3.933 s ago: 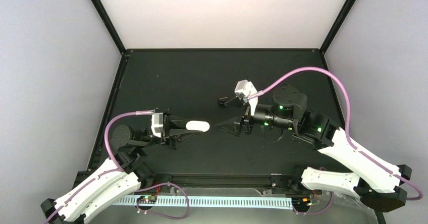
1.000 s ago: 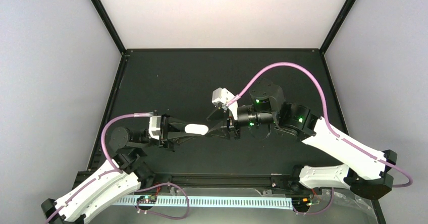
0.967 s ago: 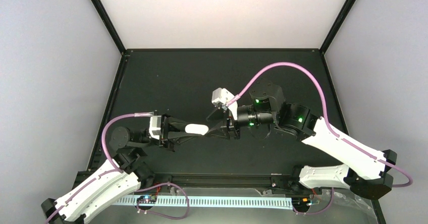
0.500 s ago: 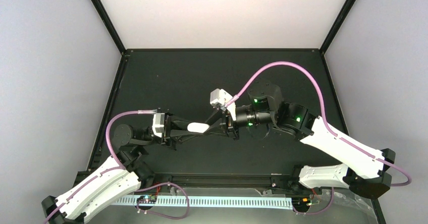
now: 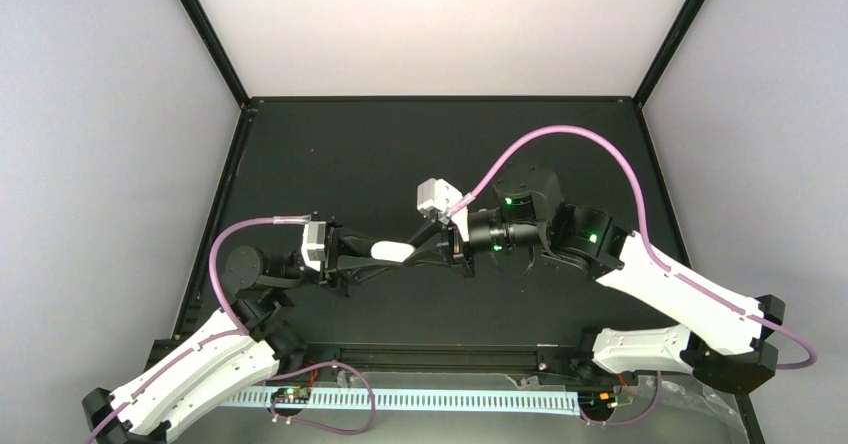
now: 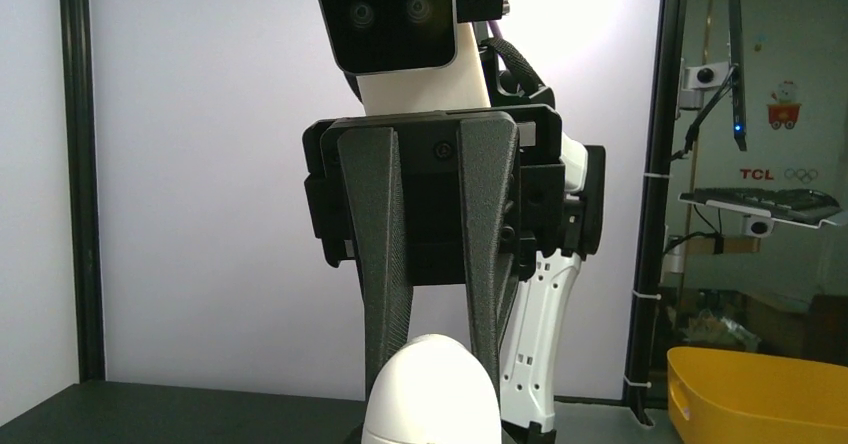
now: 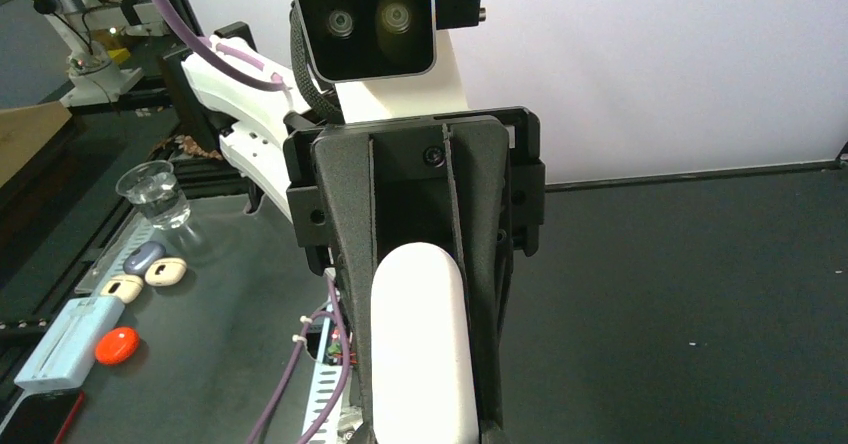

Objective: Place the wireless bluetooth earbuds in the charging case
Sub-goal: Adjust the charging case.

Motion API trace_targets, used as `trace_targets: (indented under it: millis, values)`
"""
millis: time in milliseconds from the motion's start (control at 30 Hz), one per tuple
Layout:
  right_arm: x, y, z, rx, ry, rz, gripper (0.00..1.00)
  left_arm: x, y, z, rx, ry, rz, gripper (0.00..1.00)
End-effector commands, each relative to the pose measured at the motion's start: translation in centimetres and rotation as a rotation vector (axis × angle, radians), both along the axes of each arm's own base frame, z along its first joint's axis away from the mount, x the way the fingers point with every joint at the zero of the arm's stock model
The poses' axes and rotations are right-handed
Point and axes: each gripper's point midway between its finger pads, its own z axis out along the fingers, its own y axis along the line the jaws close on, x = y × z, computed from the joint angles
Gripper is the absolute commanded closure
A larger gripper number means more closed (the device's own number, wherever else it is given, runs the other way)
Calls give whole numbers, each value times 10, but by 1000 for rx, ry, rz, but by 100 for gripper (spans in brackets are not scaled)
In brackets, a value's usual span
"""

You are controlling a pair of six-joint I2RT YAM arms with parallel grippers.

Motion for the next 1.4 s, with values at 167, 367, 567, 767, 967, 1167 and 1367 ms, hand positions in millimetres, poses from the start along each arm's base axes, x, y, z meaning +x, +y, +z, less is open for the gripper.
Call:
trace_targets:
  millis: [167, 367, 567, 767, 967, 1167, 1367]
  values:
    - [10, -8, 7, -12, -94, -83, 99, 0, 2, 17, -27, -22, 20, 71]
    - [16, -12, 0, -56, -146, -120, 99, 2, 0, 13, -11, -9, 20, 71]
    - [18, -14, 1, -51, -171, -137, 99, 3, -3, 11, 3, -1, 10, 74]
    - [19, -16, 2, -42, -183, -144, 99, 5, -6, 8, 17, 10, 2, 72]
    - [18, -17, 4, -26, -182, -145, 99, 6, -7, 5, 22, 13, 5, 72]
    - [13, -18, 9, 3, -169, -133, 99, 8, -7, 2, 26, 22, 6, 68]
    - [11, -18, 10, 16, -158, -127, 99, 8, -7, 2, 22, 21, 7, 65]
